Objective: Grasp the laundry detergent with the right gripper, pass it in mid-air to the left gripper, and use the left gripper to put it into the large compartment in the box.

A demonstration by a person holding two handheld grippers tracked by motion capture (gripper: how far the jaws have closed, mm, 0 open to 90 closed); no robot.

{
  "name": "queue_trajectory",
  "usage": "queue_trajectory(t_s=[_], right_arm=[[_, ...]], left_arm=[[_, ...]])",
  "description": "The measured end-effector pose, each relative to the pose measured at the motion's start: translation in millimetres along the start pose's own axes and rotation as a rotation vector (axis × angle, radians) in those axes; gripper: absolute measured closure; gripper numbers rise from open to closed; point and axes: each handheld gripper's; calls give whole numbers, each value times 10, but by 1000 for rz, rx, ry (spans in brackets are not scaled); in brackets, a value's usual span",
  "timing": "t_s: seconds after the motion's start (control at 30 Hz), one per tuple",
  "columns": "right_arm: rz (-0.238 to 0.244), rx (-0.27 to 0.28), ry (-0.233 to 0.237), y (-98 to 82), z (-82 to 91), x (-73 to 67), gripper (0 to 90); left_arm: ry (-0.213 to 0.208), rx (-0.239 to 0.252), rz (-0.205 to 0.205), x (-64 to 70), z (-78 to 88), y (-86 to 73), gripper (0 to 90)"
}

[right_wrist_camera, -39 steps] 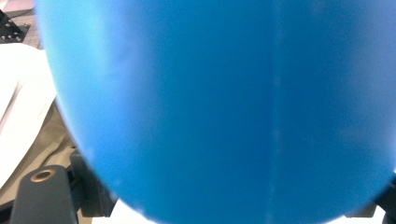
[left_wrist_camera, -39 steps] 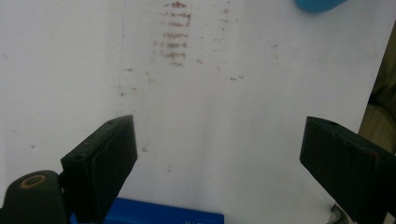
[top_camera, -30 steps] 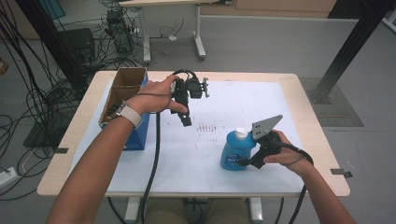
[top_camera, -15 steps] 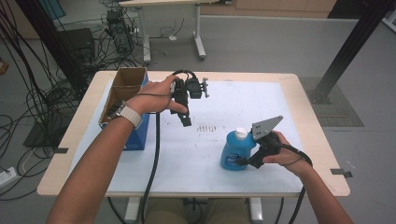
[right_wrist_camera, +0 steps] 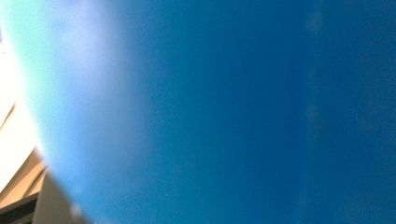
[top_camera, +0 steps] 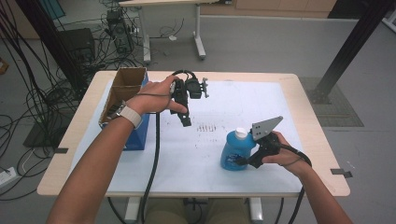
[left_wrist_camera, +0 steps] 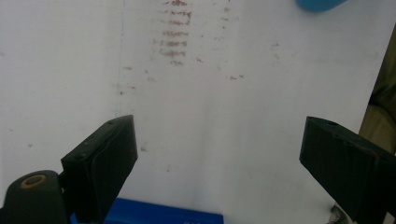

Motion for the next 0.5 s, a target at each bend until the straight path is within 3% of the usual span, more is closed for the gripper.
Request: queue_trajectory(t_s=[0.5], right_arm=[[10, 12, 7, 1, -9, -10, 247]], left_arm=[[0, 3, 1, 1, -5, -4, 116]])
Point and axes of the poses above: each handheld gripper's, and its own axes: z roughly backward along the jaws, y roughly out of its top, x roughly to its right, and after that the axes turned 6 degrees about x, right-handed
